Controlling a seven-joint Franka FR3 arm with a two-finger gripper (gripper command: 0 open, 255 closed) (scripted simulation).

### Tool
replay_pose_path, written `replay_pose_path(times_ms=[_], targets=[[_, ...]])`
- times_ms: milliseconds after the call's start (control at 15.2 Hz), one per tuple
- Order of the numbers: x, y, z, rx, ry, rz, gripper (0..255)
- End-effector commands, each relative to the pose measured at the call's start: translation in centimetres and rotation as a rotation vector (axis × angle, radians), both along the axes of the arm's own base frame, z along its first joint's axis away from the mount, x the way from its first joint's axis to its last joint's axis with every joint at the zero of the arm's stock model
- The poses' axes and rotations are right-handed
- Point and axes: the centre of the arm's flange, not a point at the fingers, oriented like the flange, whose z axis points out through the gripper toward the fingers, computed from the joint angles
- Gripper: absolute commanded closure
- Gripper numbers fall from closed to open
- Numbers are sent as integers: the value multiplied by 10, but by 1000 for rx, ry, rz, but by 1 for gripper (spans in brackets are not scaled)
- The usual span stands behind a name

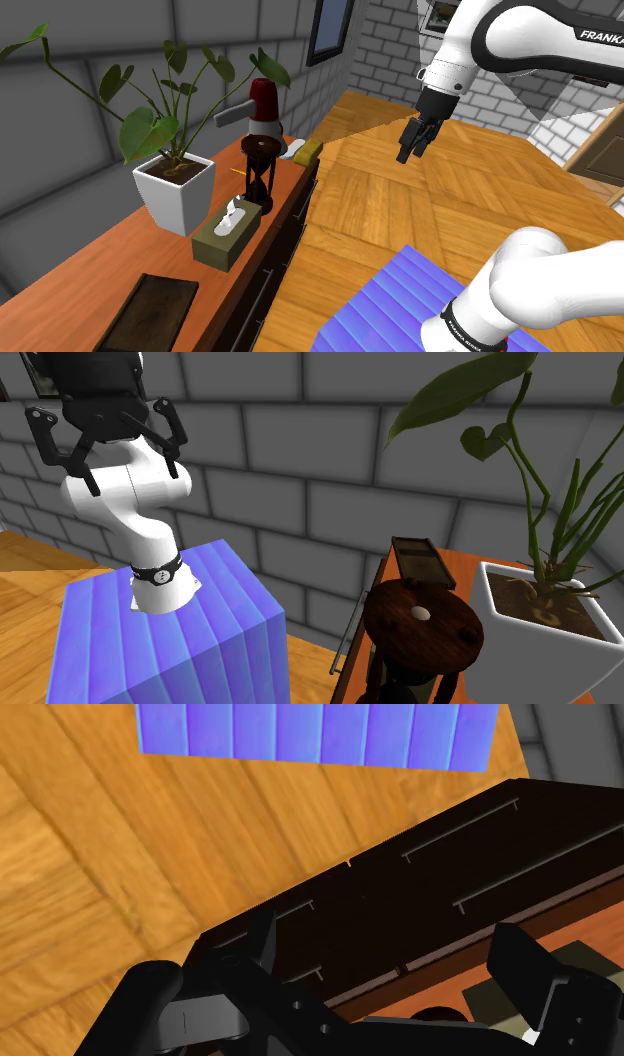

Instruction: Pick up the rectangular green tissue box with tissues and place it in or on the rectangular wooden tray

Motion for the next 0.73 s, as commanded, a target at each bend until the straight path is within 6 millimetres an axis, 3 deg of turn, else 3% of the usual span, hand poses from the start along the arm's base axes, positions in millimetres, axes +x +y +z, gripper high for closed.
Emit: replay_pose_path(times_ms=[0,660], targets=[[0,0,0,0,0,0,0],[51,83,-68,91,-54,-10,0]])
